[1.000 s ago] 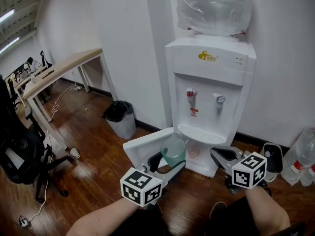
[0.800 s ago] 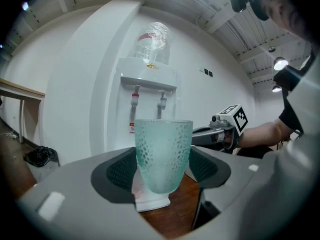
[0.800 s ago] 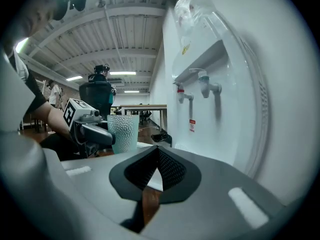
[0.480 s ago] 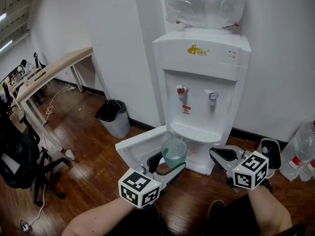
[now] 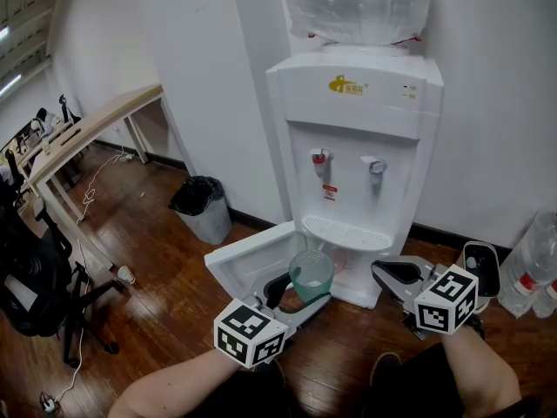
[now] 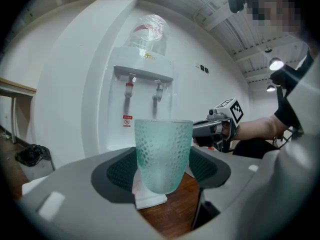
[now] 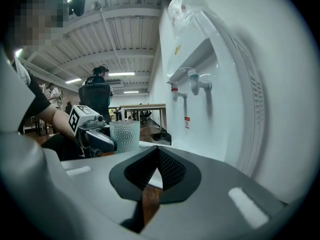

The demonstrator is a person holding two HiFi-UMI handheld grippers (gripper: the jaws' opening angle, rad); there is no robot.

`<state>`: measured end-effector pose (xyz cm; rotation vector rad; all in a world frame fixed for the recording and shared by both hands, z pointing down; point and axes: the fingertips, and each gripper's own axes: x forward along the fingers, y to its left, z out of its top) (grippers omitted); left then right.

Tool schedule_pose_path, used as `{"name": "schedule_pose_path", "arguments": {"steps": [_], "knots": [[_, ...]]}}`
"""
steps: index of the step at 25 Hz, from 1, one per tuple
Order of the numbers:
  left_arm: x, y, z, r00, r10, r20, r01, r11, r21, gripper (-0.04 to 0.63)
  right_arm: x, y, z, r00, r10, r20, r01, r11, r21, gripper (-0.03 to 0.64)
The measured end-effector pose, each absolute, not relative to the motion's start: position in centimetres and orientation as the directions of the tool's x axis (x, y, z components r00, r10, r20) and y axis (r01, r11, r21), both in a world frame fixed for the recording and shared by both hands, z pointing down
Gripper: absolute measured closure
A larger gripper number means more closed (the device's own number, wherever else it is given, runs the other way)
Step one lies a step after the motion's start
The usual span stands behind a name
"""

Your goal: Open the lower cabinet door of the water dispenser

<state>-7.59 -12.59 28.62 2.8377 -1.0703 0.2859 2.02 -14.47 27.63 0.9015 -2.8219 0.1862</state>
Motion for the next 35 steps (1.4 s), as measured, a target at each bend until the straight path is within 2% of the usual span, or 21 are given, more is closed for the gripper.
{"name": "schedule_pose_path", "arguments": {"steps": [27, 35], "knots": [[-7.0, -13.9, 27.7, 0.735, -0.666, 0.129, -0.673, -0.740, 0.015, 0.264, 2.9, -15.1, 27.4, -0.806, -0.561, 0.188, -0.586, 0.803, -0.113, 0.615], [-6.0, -15.8, 31.2, 0.732, -0.648, 0.211, -0.659, -0.752, -0.025, 0.265, 3.6, -15.9, 27.6, -0.779, -0.595, 0.198, -0.618, 0.782, -0.079, 0.615]]}}
